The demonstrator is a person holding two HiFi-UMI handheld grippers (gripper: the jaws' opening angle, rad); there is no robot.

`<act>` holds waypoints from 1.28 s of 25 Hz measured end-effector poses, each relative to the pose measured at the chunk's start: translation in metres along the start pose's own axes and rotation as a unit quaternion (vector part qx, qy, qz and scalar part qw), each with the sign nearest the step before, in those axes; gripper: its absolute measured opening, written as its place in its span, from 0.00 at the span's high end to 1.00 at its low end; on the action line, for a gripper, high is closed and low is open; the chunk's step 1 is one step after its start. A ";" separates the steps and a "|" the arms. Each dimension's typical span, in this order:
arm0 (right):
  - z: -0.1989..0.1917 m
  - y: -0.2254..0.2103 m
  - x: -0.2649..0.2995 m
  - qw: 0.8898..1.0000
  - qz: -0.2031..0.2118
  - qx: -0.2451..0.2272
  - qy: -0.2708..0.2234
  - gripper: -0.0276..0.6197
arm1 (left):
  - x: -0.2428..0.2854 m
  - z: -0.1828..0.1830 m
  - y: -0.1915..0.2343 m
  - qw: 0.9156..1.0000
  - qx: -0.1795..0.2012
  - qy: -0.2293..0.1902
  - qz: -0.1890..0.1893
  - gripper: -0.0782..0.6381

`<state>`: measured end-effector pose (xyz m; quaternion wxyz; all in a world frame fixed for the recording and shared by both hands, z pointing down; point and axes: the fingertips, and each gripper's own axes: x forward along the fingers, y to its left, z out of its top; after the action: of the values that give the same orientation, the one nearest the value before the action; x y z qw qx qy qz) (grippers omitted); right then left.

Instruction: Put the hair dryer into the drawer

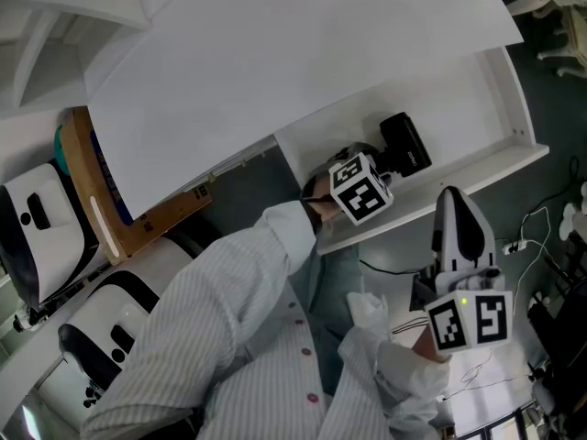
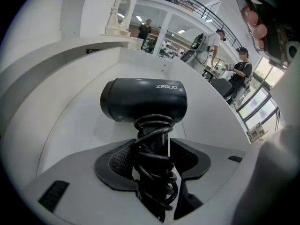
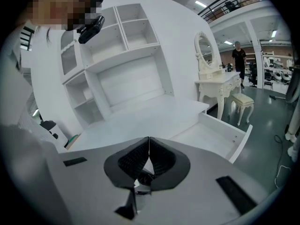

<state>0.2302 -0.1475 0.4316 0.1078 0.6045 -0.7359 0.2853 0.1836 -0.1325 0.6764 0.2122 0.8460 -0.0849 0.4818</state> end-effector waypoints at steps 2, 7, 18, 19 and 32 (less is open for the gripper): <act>-0.001 -0.001 0.000 1.000 0.000 0.003 0.000 0.94 | 0.002 -0.001 0.001 1.000 0.000 0.003 0.001 0.58; -0.004 -0.003 0.002 1.000 -0.001 0.005 0.004 0.94 | 0.003 -0.002 0.001 1.000 0.003 0.006 0.002 0.57; -0.002 -0.003 0.004 1.000 0.005 0.003 0.006 0.94 | 0.008 -0.002 -0.003 1.000 -0.003 0.017 -0.012 0.52; -0.002 -0.004 0.004 1.000 0.005 0.002 0.006 0.94 | 0.008 -0.002 -0.003 1.000 -0.003 0.017 -0.013 0.52; 0.004 0.001 0.000 1.000 0.012 -0.003 0.003 0.94 | -0.013 0.017 -0.006 1.000 0.014 -0.014 -0.007 0.51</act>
<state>0.2296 -0.1497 0.4284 0.1085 0.5943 -0.7438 0.2859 0.1926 -0.1352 0.6562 0.2027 0.8559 -0.0750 0.4698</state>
